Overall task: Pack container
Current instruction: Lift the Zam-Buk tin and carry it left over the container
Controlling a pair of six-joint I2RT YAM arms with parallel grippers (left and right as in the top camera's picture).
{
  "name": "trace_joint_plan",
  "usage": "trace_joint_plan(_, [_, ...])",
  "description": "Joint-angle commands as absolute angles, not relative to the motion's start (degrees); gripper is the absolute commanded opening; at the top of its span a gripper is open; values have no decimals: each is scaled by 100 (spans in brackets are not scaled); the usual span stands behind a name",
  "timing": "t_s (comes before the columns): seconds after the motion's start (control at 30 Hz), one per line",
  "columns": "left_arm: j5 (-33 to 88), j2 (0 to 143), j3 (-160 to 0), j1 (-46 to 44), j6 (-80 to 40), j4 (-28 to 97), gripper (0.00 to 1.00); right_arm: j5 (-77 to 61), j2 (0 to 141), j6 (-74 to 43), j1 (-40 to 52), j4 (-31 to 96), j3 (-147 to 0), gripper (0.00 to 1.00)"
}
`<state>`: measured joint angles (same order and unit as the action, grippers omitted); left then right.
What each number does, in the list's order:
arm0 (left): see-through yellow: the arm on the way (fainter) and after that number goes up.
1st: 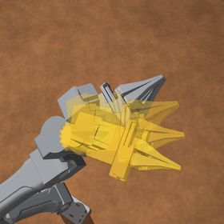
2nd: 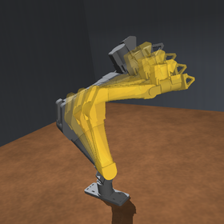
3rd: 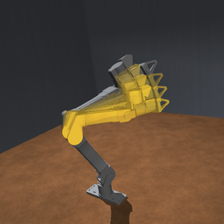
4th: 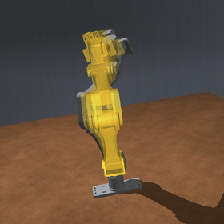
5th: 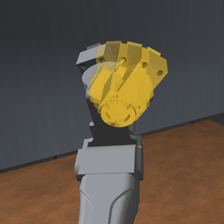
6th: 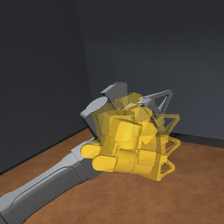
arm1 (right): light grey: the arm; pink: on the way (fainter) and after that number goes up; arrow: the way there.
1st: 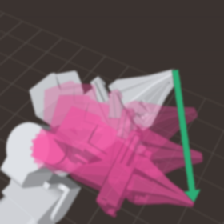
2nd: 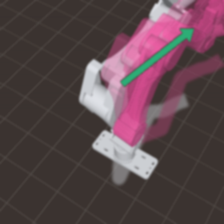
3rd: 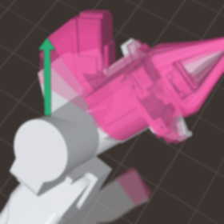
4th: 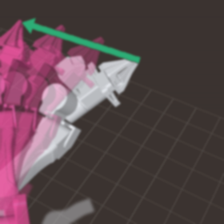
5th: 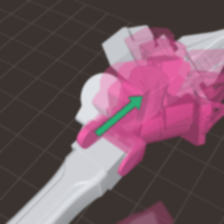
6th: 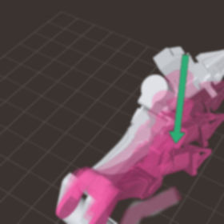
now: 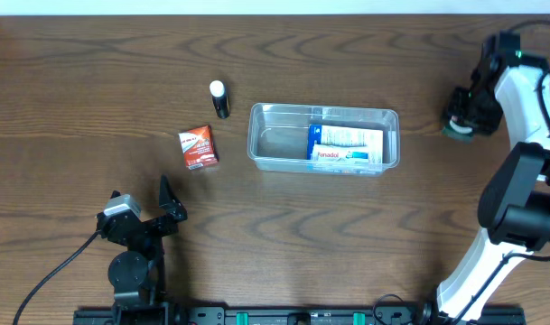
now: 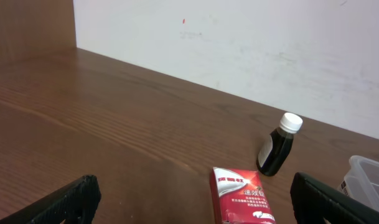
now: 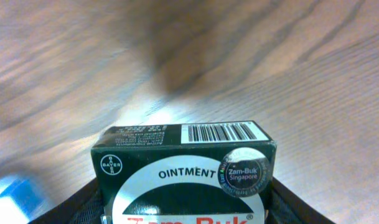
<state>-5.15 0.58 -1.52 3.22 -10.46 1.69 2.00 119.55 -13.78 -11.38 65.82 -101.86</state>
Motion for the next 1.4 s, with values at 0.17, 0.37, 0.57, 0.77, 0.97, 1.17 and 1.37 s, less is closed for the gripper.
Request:
trace_joint_plan(0.17, [-666,23,-23,336,-1011,364,98,-235,11467,-1319,-69,7446,-11476,47])
trace_joint_plan(0.37, [-666,23,-23,336,-1011,364,98,-329,11336,-1500,784,7511,-11472,47])
trace_joint_plan(0.57, [-666,23,-23,336,-1011,364,98,-84,11349,-1776,1555,7505,-11421,47])
trace_joint_plan(0.77, [-666,23,-23,336,-1011,364,98,508,11356,-2064,1999,7612,-11336,48])
trace_joint_plan(0.97, [-666,23,-23,336,-1011,364,98,707,11356,-2248,2027,7424,-10790,50])
trace_joint_plan(1.17, [-666,23,-23,336,-1011,364,98,707,11356,-2250,2016,6683,-10020,49])
trace_joint_plan(1.37, [-666,23,-23,336,-1011,364,98,893,11356,-2296,2008,6040,-9454,49])
